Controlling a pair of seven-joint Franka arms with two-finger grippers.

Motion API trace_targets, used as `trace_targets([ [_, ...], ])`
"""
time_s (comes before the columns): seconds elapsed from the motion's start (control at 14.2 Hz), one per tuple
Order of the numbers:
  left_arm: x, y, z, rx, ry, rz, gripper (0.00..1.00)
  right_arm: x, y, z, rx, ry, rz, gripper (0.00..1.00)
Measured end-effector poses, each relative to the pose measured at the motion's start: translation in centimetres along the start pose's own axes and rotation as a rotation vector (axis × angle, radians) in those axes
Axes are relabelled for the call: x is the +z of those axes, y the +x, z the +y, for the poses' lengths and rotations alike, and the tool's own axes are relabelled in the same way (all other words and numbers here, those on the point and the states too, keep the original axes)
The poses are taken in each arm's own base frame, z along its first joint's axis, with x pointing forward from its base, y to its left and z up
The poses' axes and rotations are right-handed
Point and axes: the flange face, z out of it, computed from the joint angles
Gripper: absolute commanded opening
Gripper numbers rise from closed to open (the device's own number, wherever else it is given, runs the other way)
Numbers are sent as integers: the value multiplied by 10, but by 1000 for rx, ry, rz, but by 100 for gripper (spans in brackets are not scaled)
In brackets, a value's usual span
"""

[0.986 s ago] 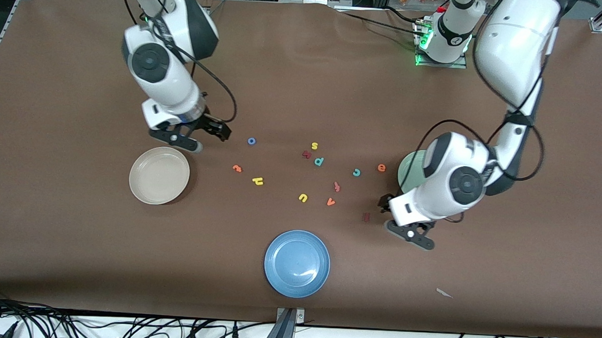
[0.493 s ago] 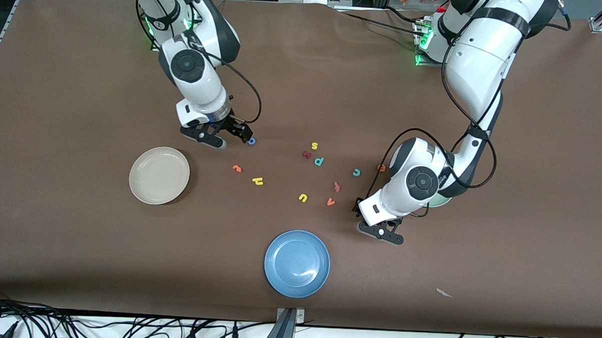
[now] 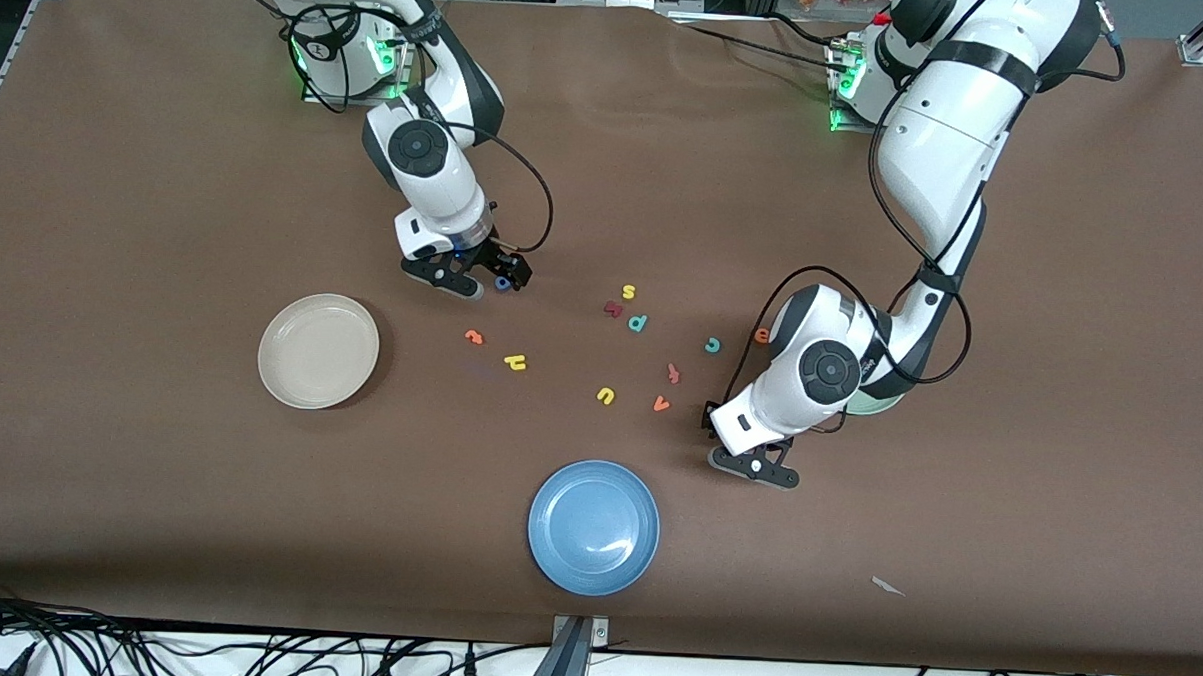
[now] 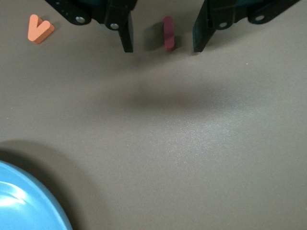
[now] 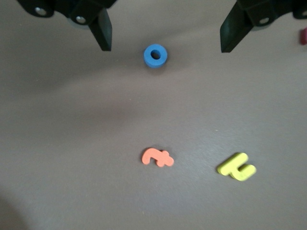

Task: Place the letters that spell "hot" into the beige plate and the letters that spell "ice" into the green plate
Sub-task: 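Drop the pink l on the green plate while the right gripper grasps the ring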

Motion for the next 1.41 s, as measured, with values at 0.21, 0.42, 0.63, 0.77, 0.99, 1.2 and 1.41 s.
trace_targets([
  [0.21,6,-5,-1,-3,2,-14,11,21,-3,5,-4,-24,-19,100],
  [0.42,6,-5,-4,-6,6,-16,1,40,-10,7,-11,-47,-39,94],
  [0.63,6,-5,-4,-8,6,-15,0,45,-13,6,-16,-52,-44,83],
  [0.77,4,-6,-4,-11,10,-33,0,44,-13,6,-16,-51,-43,72],
  [0.99,-16,-8,-10,-3,40,-100,0,45,-13,6,-17,-52,-44,56],
  [1.2,-70,-12,-14,9,83,-184,0,44,-13,6,-17,-52,-43,43],
  [1.41,-101,-29,-18,25,113,-310,0,44,-14,5,-20,-52,-42,39],
])
